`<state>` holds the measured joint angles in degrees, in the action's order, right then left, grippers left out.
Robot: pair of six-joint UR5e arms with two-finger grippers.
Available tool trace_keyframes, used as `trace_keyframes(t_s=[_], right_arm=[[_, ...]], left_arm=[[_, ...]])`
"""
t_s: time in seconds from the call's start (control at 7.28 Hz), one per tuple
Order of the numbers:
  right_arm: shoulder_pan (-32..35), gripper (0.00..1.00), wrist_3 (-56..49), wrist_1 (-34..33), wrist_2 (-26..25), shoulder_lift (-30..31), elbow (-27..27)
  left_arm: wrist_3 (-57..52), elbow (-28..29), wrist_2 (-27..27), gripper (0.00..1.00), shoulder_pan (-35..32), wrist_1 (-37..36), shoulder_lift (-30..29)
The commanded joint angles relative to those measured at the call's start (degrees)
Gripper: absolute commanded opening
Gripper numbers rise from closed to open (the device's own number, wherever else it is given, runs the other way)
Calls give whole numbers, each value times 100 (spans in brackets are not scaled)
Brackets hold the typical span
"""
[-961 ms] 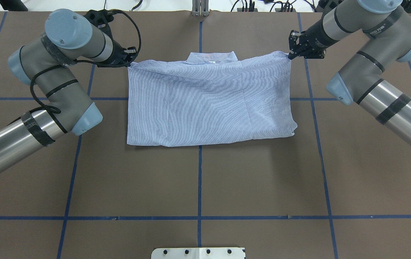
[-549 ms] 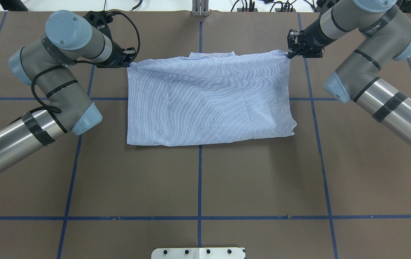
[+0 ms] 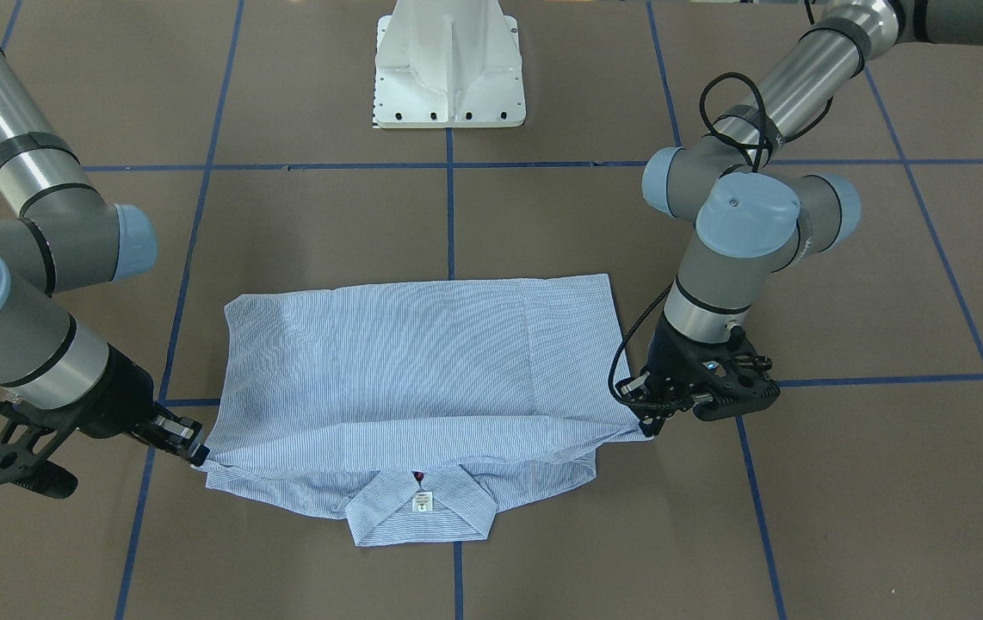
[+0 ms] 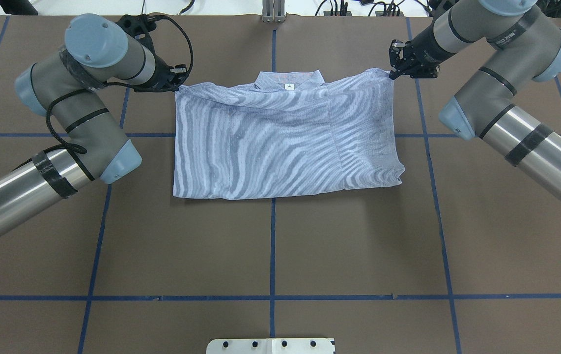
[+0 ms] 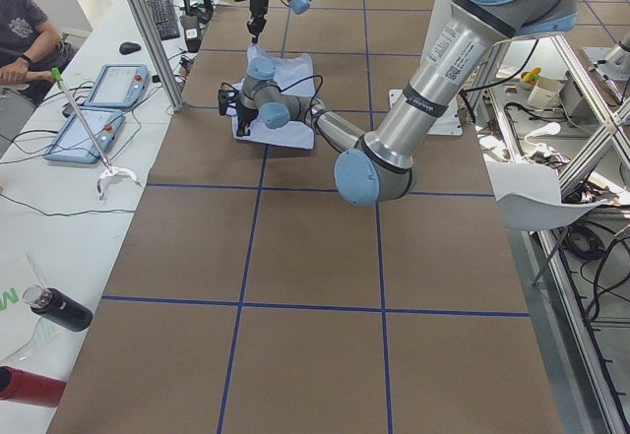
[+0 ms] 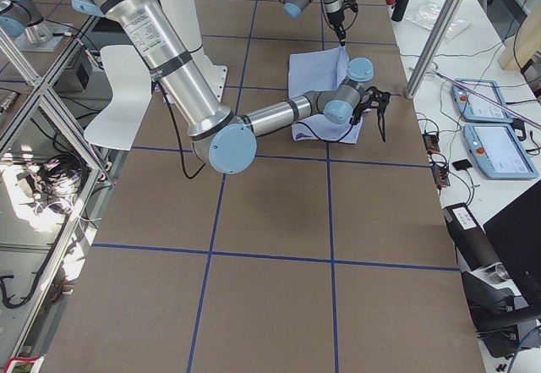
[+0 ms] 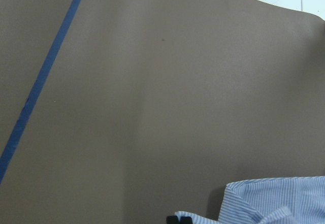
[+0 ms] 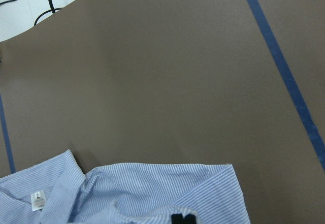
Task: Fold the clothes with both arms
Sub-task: 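Lay the hem down beside the collar with both grippers, then open both grippers and move the right gripper to the folded bundle's side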
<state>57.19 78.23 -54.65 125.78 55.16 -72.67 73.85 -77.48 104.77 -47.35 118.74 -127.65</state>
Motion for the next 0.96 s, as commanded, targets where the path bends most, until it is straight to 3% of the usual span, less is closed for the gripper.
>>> trace_keyframes(t_s=[0.0,0.41,0.82], right_arm=[[-6,100,-10,7,8,-5,-2],[29,100,-607,25,34,-127,-37],[-146,100,-494,-72,507,571,-1079]], left_arm=[[16,14,-9,100,-3,9,20],[7,67,0,100,-11,18,3],[156,-336,324,100,-3,-70,-32]])
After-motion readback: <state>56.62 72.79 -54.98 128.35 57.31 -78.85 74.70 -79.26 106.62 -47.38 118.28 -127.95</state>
